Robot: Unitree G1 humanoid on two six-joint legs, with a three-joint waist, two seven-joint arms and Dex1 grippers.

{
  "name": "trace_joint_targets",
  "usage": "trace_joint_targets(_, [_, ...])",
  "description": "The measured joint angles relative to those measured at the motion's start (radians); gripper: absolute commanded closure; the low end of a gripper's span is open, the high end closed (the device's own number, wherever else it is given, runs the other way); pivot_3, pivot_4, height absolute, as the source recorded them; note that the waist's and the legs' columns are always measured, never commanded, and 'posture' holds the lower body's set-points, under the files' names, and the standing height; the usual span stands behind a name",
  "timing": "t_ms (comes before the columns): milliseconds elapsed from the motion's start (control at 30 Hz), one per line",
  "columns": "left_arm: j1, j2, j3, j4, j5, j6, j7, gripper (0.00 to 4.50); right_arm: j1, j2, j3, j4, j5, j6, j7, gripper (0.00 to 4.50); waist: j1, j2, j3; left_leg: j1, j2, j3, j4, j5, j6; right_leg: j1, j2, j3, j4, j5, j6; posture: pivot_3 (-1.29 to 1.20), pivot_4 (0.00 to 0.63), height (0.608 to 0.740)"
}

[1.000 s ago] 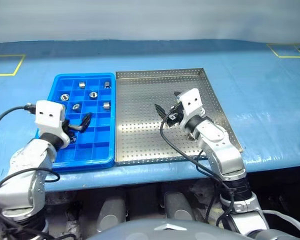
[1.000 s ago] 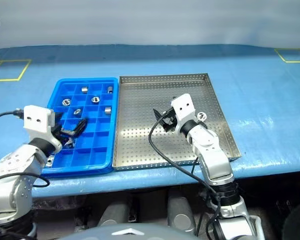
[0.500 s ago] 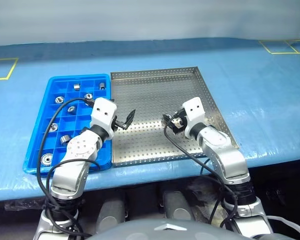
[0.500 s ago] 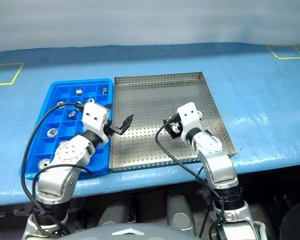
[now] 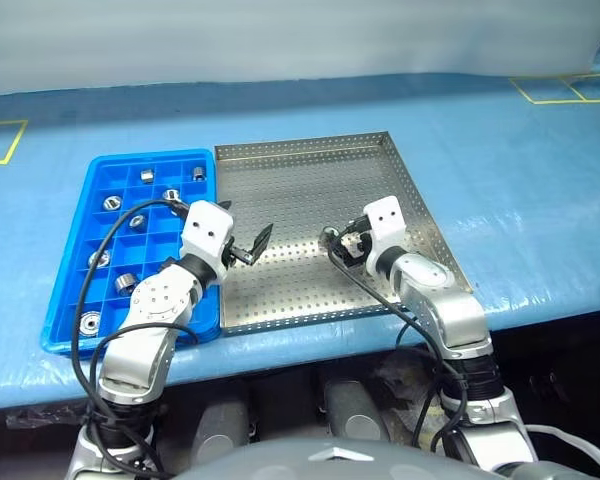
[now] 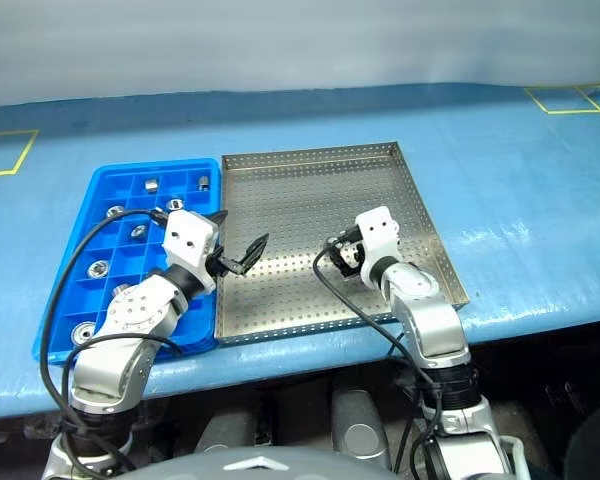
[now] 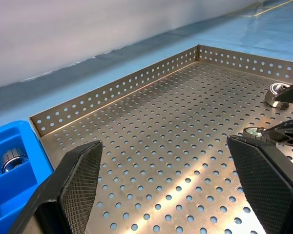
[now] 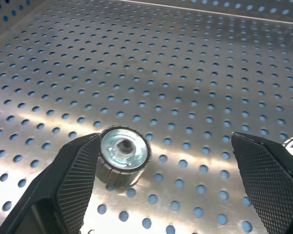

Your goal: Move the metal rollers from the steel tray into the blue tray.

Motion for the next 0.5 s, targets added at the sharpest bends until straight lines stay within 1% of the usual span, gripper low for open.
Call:
trace_joint_targets(200, [0.009,0.004,-0.002,0.0,0.002,0.0,-0.003,0.06,-0.06,-0.04,-0.071,0.069,-0.028,-0.047,-0.041,0.0,-0.001,0.0,0.0,0.0,0.0,0.001,0.0,0.0,0.0,0.0,0.0,0.0,0.0,0.0,0.0,-0.19,0.15,0.74])
trace_joint_targets(500, [0.004,0.005,-0.011,0.0,0.004,0.0,-0.015,0.06,-0.124,-0.029,-0.097,0.309,-0.03,-0.129,-0.063,0.0,-0.009,0.0,0.0,0.0,0.0,0.003,0.0,0.0,0.001,0.0,0.001,0.003,0.0,0.002,-0.001,-0.19,0.15,0.74])
